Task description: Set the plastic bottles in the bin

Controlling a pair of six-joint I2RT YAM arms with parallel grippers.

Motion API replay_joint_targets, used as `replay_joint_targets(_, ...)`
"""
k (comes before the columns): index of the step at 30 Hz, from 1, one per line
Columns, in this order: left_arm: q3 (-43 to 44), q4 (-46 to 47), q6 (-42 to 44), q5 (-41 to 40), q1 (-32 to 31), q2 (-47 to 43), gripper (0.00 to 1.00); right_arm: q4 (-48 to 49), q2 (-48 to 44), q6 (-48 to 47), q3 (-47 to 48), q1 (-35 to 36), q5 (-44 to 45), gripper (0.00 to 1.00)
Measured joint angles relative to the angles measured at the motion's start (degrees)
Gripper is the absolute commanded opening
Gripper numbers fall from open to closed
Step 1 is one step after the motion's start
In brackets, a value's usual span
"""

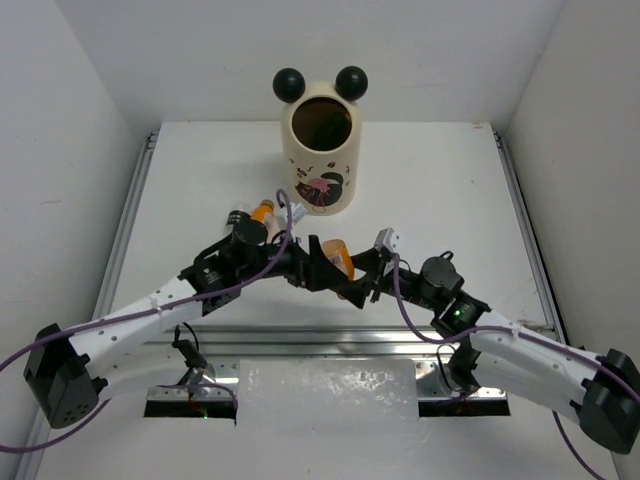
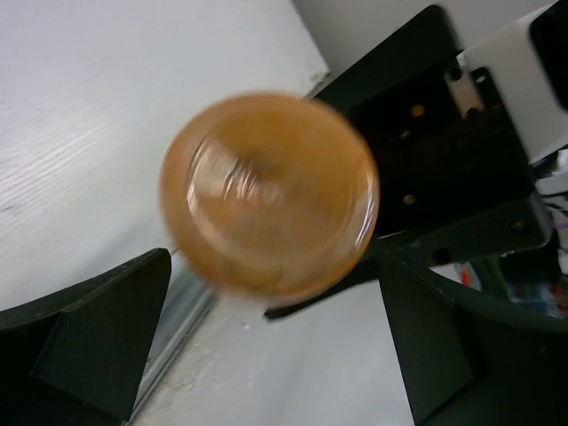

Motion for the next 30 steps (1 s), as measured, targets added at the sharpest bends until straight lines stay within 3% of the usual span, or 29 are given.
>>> replay_joint_targets(2, 1.03, 2.40, -0.76, 1.09, -1.88, 2.08, 0.83, -2.45, -2.27, -0.48, 0.02, 0.24, -2.29, 0.31)
replay_joint_targets(3, 1.51, 3.21, -0.83, 1.38, -2.27, 2.97, 0.72, -3.30, -2.97, -0.52, 0.02, 0.26, -2.84, 0.31)
replay_joint_targets(4, 1.86, 3.67, -0.98, 1.42, -2.47, 3.78, 0.34, -4.07, -3.80, -0.70, 0.02, 0.26, -3.32, 0.34)
replay_joint_targets(5, 1.99, 3.96, -0.85, 1.53, -2.60, 4.50, 0.04, -5.01, -4.87, -0.70, 0.07, 0.24, -3.28, 0.41)
replay_joint_targets(6, 2.21, 4.44, -0.83, 1.60, -2.73, 4.83, 0.00, -5.66, -5.31, -0.68, 0.11, 0.24, -3.02, 0.48)
replay_joint_targets(7, 2.34, 4.63, -0.48, 1.09, -2.86, 4.90, 0.00, -6.14, -5.73, -0.59, 0.13, 0.20, -2.64, 0.62)
replay_joint_targets(8, 2.60, 4.13, -0.46, 0.61, -3.02, 4.90, 0.00, -6.45, -6.23, -0.61, 0.13, 0.22, -2.45, 0.89)
replay_joint_targets(9, 3.04, 3.72, -0.42, 0.52, -3.06, 4.87, 0.00, -6.82, -7.02, -0.35, 0.13, 0.26, -2.23, 0.99)
replay_joint_targets(13, 8.35, -1.66, 0.37, -6.08, -3.10, 4.72, 0.00, -11.08, -11.37, 0.24, 0.13, 0.31, 2.56, 0.99)
replay_joint_targets(18, 24.65, -10.84, 4.57, -26.88, -3.10, 6.60, 0.00, -23.69, -18.73, 4.74, 0.22, 0.46, 21.70, 0.99)
replay_joint_targets(22, 36.00, -9.53, 10.75, -41.35, -2.19, 12.33, 0.00, -31.98, -21.35, 7.08, 0.22, 0.46, 30.58, 0.99)
replay_joint_targets(26, 45.38, -5.86, 16.31, -47.89, 2.49, 23.80, 0.02, -37.51, -22.03, 8.22, 0.22, 0.46, 34.27, 0.99)
replay_joint_targets(29, 53.75, -5.70, 19.17, -49.68, 6.56, 34.75, 0.37, -39.15, -22.23, 9.18, 0.22, 0.46, 34.62, 0.99)
replay_joint_targets(30, 56.43, -5.73, 20.04, -49.94, 7.58, 38.29, 0.67, -39.50, -22.23, 9.57, 0.22, 0.46, 34.60, 0.99)
